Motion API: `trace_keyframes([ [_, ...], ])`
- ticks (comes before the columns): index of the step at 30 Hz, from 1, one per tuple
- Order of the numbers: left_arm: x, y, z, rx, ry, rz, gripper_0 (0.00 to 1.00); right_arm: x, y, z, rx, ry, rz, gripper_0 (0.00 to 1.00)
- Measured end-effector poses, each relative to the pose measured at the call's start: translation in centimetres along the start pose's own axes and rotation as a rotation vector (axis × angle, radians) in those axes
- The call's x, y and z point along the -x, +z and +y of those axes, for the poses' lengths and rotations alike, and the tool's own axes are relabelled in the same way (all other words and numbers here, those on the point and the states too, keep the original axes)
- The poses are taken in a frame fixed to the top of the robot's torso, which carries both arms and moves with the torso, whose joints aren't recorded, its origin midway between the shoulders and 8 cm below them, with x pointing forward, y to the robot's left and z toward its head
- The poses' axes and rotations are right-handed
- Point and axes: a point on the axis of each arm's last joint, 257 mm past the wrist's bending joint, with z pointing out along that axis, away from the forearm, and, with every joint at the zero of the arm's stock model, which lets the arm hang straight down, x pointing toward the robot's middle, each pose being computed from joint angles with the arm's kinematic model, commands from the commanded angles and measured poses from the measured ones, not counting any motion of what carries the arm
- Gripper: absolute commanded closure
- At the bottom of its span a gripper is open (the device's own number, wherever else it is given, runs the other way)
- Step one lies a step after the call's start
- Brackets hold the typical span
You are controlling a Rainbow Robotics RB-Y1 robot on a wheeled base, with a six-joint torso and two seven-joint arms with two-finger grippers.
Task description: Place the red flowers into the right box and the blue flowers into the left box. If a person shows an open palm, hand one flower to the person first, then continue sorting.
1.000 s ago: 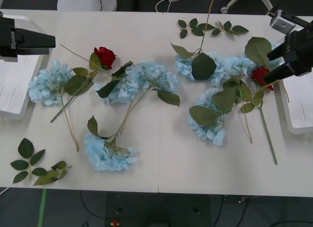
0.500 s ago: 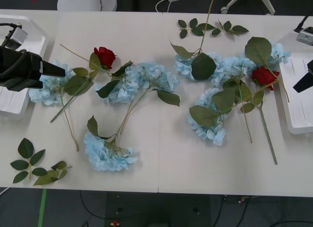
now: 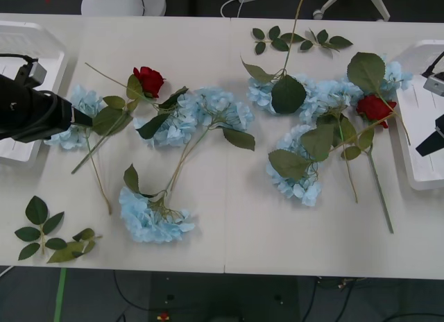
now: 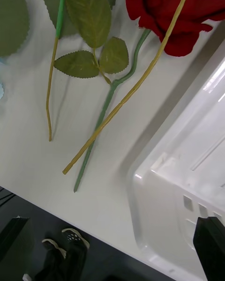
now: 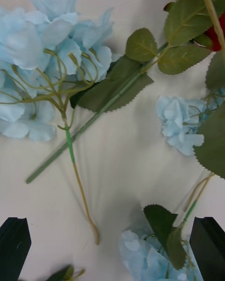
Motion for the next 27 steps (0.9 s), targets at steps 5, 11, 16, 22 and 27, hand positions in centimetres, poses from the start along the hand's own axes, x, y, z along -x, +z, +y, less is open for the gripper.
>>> trace_keyframes([
  [5,-0.2,1.2,1.6,0.048,0.009,-0.002,0.00,-0.3,2.1,0.6,0.021,0.013,-0.018,0.00],
  [11,-1.6,3.6,2.1,0.080,-0.005,0.059,0.00,0.8,4.7,1.0,-0.010,-0.006,-0.029,0.00],
  [16,-3.0,5.5,1.9,0.100,0.003,0.105,0.00,2.0,6.3,2.0,-0.006,-0.005,-0.056,0.00],
  [22,-3.9,7.3,1.5,0.095,-0.020,0.131,0.00,2.6,7.5,2.1,-0.036,-0.021,-0.056,0.00],
  [27,-4.6,8.8,2.0,0.128,-0.023,0.161,0.00,3.5,8.4,1.9,-0.073,-0.025,-0.072,0.00],
])
